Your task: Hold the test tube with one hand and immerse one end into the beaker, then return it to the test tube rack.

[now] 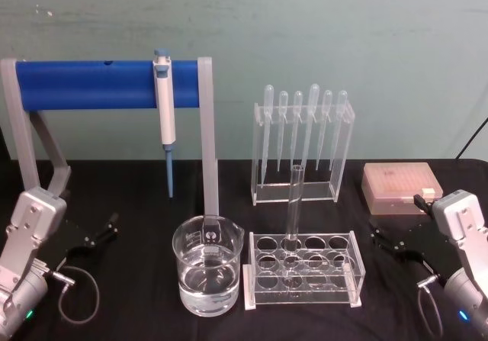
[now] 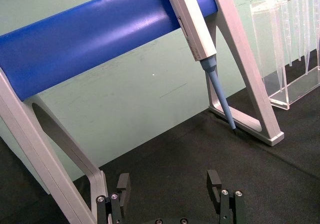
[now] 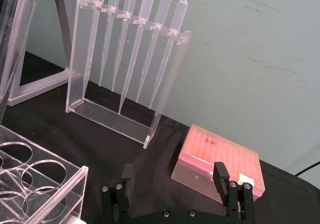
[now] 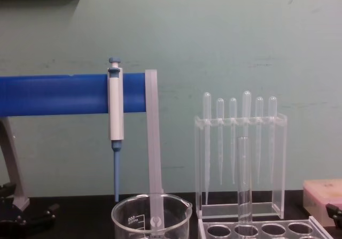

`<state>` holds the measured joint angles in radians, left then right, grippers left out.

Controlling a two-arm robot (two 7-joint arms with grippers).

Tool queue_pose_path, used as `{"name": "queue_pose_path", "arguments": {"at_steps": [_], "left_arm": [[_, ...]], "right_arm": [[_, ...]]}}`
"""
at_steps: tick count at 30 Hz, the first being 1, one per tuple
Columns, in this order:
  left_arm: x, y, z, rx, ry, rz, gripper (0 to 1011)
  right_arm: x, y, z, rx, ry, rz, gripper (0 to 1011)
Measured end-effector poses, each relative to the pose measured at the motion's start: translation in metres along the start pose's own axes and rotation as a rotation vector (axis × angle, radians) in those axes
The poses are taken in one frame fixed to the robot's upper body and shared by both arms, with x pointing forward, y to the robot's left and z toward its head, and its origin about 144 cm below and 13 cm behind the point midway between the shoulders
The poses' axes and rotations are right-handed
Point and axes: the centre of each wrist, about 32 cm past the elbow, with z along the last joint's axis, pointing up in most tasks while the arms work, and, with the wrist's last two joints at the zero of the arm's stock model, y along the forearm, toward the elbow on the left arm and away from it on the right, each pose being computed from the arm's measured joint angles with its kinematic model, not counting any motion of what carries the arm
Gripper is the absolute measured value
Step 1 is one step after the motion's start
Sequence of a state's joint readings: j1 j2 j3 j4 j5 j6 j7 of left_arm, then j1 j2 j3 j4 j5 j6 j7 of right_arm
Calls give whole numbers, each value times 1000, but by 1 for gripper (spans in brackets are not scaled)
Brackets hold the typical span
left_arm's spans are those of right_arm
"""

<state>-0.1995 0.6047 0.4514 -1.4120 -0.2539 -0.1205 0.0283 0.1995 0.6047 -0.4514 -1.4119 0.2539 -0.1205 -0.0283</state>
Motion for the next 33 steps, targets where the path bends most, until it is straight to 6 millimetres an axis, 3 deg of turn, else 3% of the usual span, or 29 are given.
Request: {"name": "queue_pose_path", "arguments": {"at_steps": [33], "left_arm": [[0,0,0,0,0,0,1000]], "right_arm": [[0,0,0,0,0,0,1000]]}}
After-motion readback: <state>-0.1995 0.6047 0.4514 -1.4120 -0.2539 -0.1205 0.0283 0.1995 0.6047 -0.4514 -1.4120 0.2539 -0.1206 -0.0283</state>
